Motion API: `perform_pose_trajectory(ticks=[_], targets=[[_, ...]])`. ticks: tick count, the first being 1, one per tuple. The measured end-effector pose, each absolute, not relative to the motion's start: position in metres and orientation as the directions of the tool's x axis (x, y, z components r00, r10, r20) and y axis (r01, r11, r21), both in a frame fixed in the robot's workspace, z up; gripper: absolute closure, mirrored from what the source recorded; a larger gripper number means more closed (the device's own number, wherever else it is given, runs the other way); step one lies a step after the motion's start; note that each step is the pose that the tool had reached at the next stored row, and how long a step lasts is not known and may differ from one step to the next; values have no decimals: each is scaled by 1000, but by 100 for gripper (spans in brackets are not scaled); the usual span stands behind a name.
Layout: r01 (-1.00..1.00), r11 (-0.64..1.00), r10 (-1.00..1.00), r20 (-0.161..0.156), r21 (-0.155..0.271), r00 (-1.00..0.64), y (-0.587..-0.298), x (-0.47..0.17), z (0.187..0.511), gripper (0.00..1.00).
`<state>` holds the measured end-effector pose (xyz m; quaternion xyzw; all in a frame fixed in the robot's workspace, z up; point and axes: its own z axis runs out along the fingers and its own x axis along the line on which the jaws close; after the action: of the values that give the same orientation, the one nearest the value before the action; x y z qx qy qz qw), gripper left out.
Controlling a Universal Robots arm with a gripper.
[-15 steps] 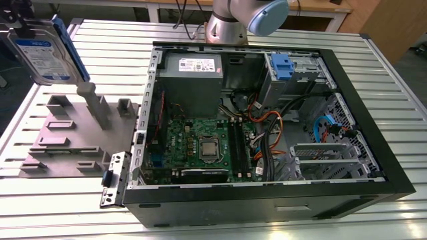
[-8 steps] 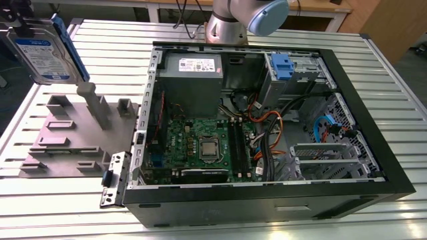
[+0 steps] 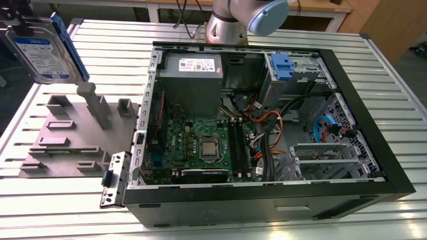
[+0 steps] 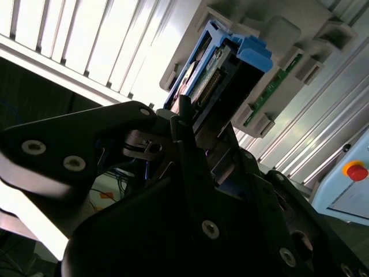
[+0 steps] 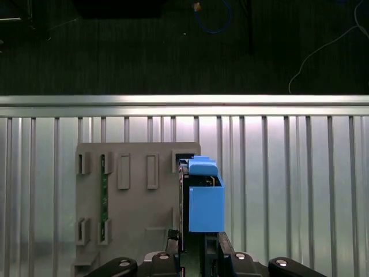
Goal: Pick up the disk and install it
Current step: 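Pick up the disk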
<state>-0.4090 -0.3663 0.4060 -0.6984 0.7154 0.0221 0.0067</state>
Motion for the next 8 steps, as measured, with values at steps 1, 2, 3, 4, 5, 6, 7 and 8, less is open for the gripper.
perform_pose_trajectory(ticks=[1,2,3,4,5,6,7,8], targets=[[-999,24,-999,-41,22,-25,-366,-409,406,65],[-999,24,-999,-41,22,-25,-366,-409,406,65],[-999,24,-999,-40,22,-25,-366,-409,407,65],[-999,24,-999,-40,22,-25,-366,-409,407,65],[-999,24,-999,-40,22,-25,-366,-409,407,65],[-999,24,-999,-40,22,-25,-366,-409,407,65],[-999,24,-999,-40,22,-25,-366,-409,407,65],[-999,24,-999,-40,22,-25,-366,-409,407,65]])
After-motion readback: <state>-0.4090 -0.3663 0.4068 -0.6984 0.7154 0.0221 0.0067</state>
